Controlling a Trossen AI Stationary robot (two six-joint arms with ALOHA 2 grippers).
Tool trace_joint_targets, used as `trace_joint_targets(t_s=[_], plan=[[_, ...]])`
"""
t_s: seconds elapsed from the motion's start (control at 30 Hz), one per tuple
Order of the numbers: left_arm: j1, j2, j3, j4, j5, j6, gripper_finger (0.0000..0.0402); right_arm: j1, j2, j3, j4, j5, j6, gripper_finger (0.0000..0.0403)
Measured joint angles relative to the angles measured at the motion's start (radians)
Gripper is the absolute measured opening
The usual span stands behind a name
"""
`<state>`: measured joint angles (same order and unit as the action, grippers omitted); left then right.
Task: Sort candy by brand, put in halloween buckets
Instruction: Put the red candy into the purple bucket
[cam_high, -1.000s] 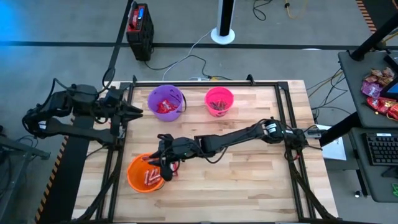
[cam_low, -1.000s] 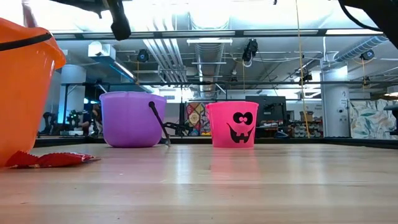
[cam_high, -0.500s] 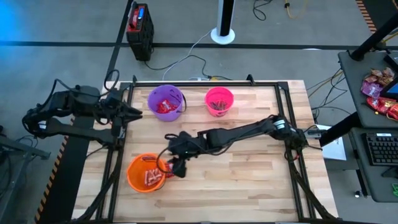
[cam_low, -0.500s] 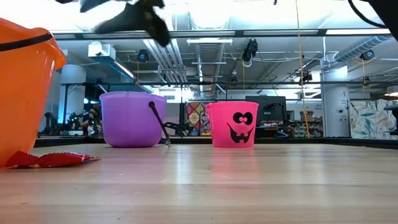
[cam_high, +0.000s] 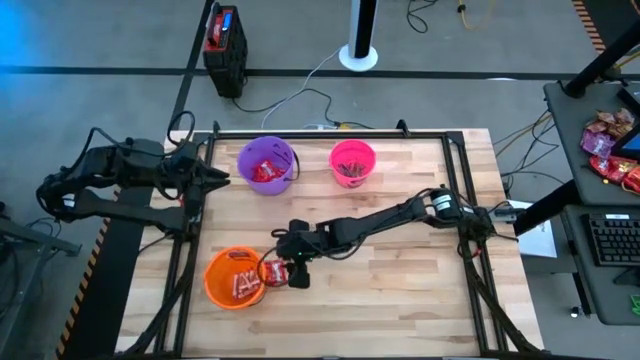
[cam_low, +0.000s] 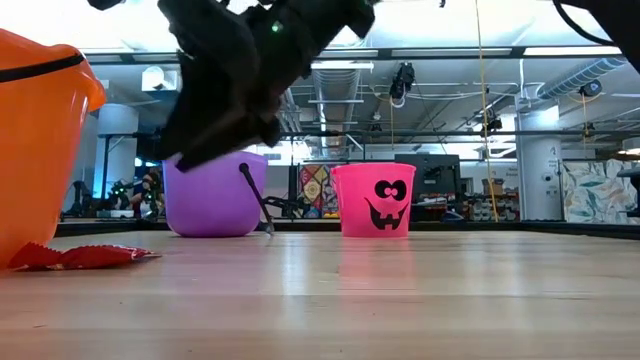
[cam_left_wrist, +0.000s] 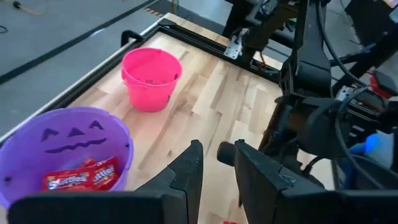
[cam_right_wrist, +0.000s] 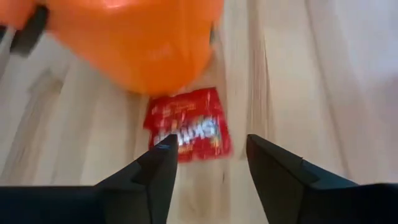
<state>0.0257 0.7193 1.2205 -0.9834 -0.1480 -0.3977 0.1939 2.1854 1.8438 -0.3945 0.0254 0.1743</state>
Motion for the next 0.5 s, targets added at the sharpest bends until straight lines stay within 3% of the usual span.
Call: trace_joint_targets(t_s=[0.3, 0.5], plan=[[0.0, 0.006, 0.0, 0.0, -0.028, 0.031, 0.0075, 0.002, -0.003, -0.186, 0.306, -0.009, -0.063, 0.0241], [0.0, 0.024, 0.0, 0.002, -0.033, 0.053, 0.0075, 0.002, 0.019, -0.245, 0.463, -0.025, -0.068, 0.0255]])
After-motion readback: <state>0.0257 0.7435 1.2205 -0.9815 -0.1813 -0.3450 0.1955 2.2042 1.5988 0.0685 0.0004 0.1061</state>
